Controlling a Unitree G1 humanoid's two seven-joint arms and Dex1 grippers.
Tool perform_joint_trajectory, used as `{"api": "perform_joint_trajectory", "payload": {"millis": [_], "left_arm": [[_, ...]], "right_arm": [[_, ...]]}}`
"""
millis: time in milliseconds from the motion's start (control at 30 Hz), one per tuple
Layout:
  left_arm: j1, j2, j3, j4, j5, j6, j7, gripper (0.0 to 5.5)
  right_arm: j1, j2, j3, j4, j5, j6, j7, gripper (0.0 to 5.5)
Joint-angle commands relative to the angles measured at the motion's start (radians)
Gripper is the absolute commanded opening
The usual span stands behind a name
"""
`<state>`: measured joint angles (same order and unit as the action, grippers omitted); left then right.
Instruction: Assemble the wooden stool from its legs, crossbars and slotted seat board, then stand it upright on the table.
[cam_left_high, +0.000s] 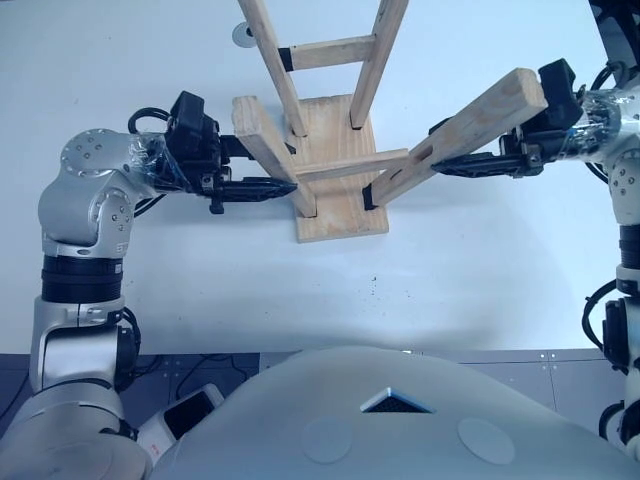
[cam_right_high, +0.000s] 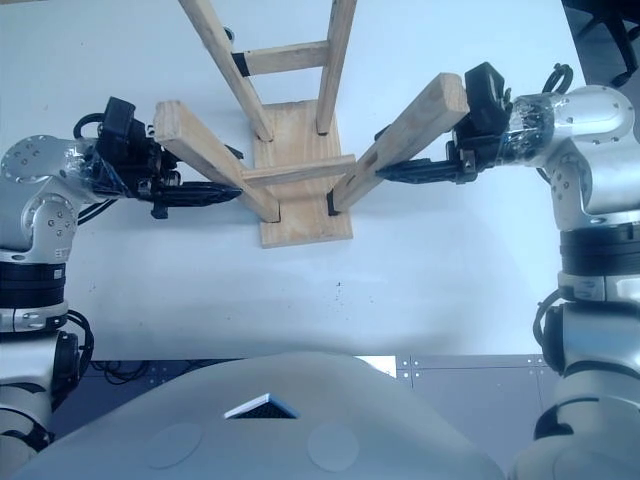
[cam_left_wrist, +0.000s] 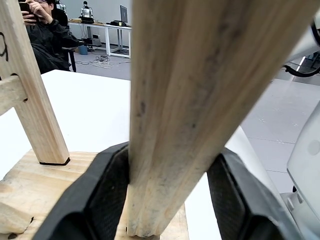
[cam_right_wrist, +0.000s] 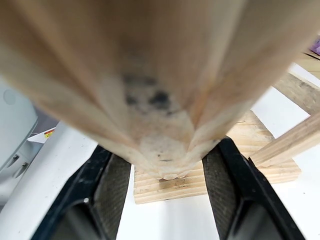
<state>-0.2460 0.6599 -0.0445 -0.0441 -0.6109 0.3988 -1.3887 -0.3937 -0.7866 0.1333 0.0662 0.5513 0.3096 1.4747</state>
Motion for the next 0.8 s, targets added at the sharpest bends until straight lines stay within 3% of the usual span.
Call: {"api": "perform_joint_trajectory", "payload": {"millis": [33,633,800], "left_arm": [[0.005,-0.003,-0.002,-0.025,-0.017,0.018,-0.008,2.24],[-0.006,-0.011,-0.020,-0.075,-0.013,0.047,-0.003,2.23],[-0.010,0.021,-0.081,-0.113,0.039,0.059,-0.004,2.22]], "right_arm": [[0.075,-0.016,0.058,0.010,-0.090,0.025,-0.020,2.02],[-0.050,0.085,0.124,-0.047,-0.102,0.037,-0.098,2.02],[-0.088,0.079,0.244,-0.085,-0.281,-0.058,-0.109,2.02]]}}
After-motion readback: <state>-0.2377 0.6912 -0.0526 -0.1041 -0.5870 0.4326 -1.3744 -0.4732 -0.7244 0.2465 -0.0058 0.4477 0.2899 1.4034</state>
